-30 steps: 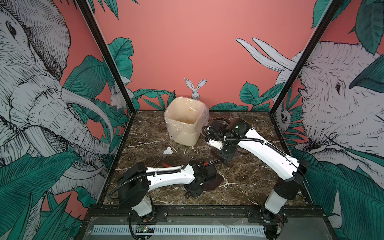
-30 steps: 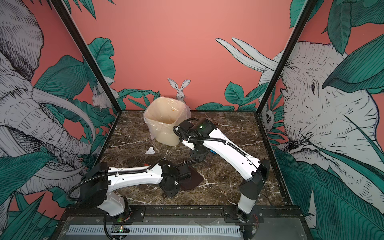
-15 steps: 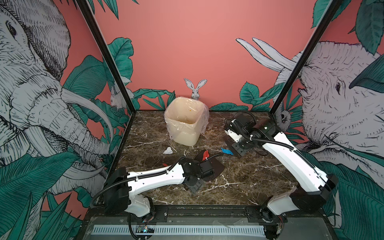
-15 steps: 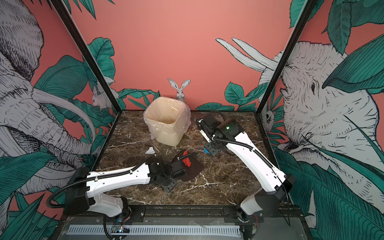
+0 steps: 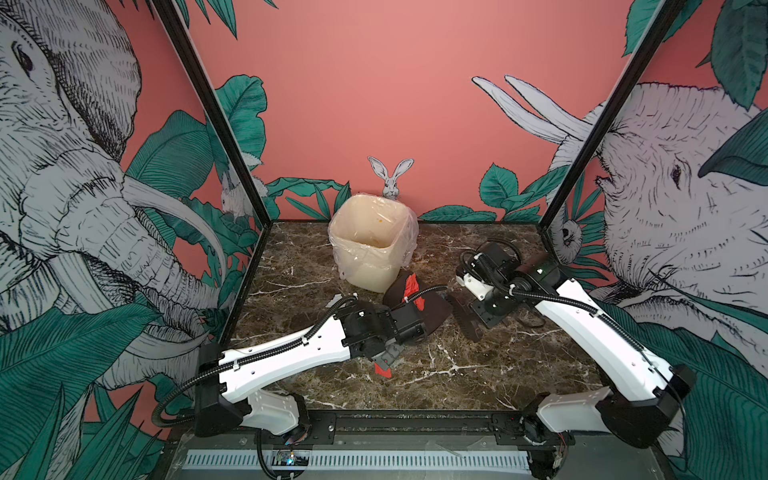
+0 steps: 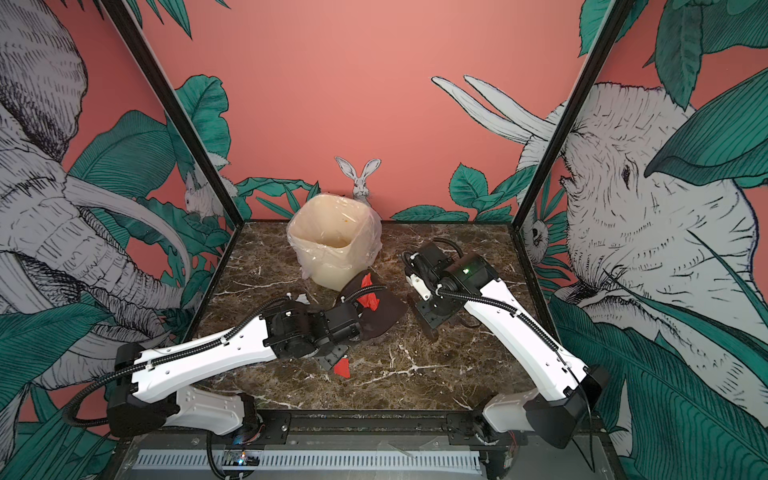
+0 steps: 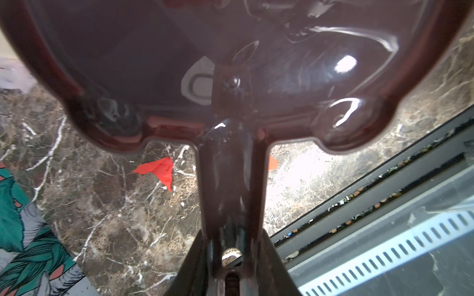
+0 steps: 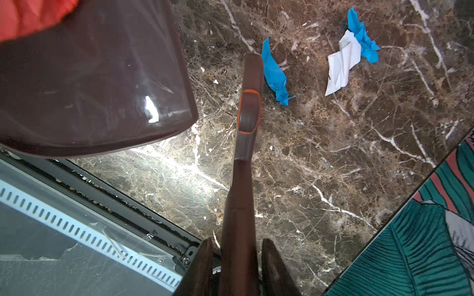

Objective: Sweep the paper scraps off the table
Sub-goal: 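Lift the maroon dustpan with the left gripper toward the cream bin, then tip the dustpan over the cream bin with the left gripper to dump scraps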

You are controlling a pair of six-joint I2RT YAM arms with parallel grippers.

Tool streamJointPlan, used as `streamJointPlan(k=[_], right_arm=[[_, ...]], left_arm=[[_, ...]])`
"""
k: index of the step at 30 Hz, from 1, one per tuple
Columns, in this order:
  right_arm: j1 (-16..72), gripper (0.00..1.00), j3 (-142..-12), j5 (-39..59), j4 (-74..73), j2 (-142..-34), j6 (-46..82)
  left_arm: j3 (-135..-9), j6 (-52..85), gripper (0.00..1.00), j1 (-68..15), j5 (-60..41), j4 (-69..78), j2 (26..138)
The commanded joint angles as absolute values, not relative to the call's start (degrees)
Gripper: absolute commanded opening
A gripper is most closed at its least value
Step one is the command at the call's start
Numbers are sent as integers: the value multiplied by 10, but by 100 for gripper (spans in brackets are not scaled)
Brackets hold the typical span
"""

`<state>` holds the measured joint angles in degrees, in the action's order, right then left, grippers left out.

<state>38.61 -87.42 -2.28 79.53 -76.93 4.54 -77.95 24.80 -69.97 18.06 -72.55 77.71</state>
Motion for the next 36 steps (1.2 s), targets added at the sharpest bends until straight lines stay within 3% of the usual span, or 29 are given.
streamJointPlan(k=[1, 17, 28, 36], right_arm=[[381, 0, -870, 0, 782, -746, 56], [365, 0, -879, 27, 786, -733, 41], [364, 0, -905, 53, 789, -737, 22], [363, 0, -914, 61, 796, -737, 11]], left_arm=[[-825, 259, 0, -702, 192, -808, 766], [-976, 340, 0, -694, 229, -992, 737], [-982, 357, 0, -610, 239, -1032, 676], [-1006, 276, 0, -499, 229, -1033, 678]])
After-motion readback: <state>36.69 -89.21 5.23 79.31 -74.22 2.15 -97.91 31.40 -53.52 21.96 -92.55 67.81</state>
